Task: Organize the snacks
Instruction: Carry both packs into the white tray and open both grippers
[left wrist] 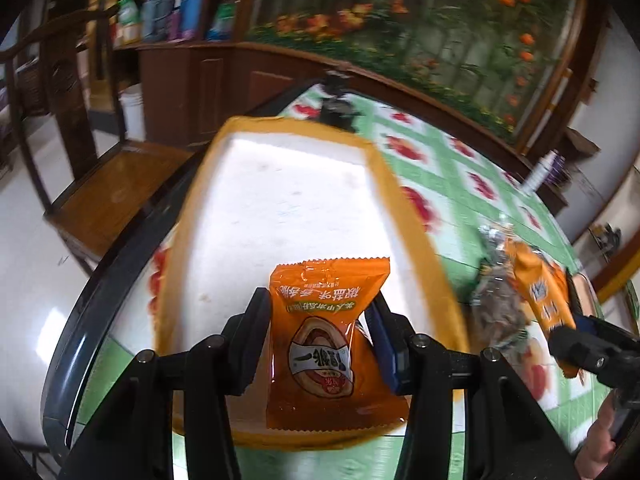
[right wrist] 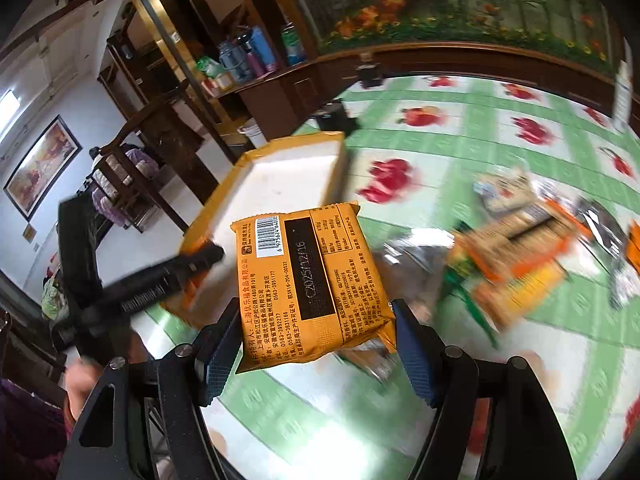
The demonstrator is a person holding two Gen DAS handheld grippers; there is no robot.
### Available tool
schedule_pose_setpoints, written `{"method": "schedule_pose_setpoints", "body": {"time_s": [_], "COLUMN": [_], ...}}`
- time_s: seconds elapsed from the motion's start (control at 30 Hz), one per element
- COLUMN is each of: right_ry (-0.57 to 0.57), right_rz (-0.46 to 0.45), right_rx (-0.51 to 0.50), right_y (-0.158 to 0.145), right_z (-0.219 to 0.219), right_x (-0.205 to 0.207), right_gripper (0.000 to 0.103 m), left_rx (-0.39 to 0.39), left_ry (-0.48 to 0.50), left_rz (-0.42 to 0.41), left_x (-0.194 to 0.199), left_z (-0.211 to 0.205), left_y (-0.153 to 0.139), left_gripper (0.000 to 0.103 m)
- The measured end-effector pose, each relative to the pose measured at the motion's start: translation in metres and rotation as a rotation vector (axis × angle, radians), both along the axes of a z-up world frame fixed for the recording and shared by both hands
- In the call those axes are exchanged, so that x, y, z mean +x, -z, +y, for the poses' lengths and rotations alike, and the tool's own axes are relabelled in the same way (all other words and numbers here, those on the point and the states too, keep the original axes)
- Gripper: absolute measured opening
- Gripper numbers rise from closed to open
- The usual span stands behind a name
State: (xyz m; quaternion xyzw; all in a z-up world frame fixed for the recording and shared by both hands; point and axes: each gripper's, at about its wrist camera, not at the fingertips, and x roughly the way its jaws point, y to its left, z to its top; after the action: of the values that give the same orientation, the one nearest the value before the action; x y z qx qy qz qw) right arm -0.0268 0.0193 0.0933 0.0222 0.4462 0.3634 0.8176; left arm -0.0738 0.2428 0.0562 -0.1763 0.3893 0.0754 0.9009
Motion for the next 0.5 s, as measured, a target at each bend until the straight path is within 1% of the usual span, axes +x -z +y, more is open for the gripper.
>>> {"method": "schedule_pose_setpoints", "body": {"time_s": [0.1,0.17,0.23,0.33,0.43,0.5], "right_ry": [-0.024,-0.029,-0.032,-0.036,-0.024,-0.028], "right_rz": [0.032,0.035,0.036,0.063,0.075,0.042], "right_rx": [0.024,0.032,0.019,-0.005,-0.038,-0.046], "right_y": [0.008,0.012,0.015,0.026,0.039,0.041], "right_z": [0.031,0.053,0.071,0.094,0.105,0.11], "right_x": [0.009,0.015,0.02,0.03,0.035,0.035], "right_gripper": [0.077,0.077,0.077,0.077,0.077,0.077], "left_rx": [0.014,0.023,0.039,0.071,0.065,0.072], "left_ry": [-0.03,-0.037,-0.038,-0.05,-0.055,-0.056], "left_rz": [0.007,0.01,0.009,0.01,0.017,0.025], "left_x": [-0.004,-0.006,-0.007,-0.011,-0.013,-0.013], "left_z": [0.007,0.008,0.007,0.007,0.01,0.01], "left_y": [0.008,0.011,0.012,0.013,0.017,0.019], "left_gripper": [0.047,0.047,0.047,0.048,0.048,0.048]}}
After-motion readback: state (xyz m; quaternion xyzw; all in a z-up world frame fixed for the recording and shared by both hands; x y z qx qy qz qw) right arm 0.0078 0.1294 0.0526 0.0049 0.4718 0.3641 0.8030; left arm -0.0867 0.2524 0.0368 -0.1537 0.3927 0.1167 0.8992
